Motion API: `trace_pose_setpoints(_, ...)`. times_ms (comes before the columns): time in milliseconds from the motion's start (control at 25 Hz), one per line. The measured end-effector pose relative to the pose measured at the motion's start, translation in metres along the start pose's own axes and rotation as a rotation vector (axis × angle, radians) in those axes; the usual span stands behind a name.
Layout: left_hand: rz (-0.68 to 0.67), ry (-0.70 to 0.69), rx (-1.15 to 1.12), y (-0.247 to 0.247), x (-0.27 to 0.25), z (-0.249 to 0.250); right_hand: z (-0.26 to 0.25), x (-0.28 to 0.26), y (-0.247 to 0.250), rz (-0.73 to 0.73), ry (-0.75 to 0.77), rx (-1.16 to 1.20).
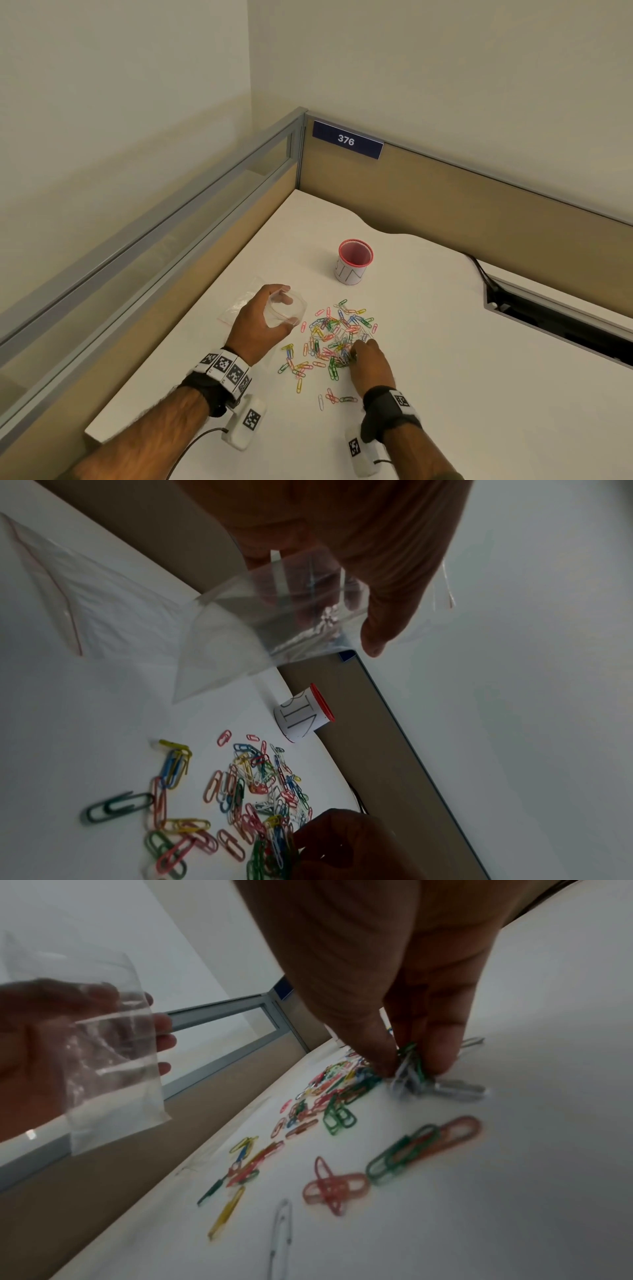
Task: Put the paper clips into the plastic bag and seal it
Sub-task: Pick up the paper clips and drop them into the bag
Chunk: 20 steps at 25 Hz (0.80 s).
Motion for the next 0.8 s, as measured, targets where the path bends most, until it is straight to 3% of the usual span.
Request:
trace_pose_setpoints(200, 0.001, 0.005, 0.002, -0.002, 0.001, -0.004, -0.012, 0.005, -0.009, -0.092, 0.052, -0.048)
trace_pose_setpoints(400, -0.002, 0.019, -0.003, -0.007, 0.002, -0.001, -0.027, 0.009, -0.004, 0.001, 0.123, -0.1)
trace_pose_setpoints(800, -0.026, 0.05, 0.004, -0.017, 0.007, -0.009, -0.004, 0.013, 0.04, 0.039, 0.063, 0.185)
Point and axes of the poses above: each hand's wrist, its own x-axis towards the middle knuckle, its own y-axis out of the back of the hand, z = x × y, the point moved 10 cm from there along x, towards the middle knuckle, and after that the axes turned 1 degree about -z, right-handed, at the moved point
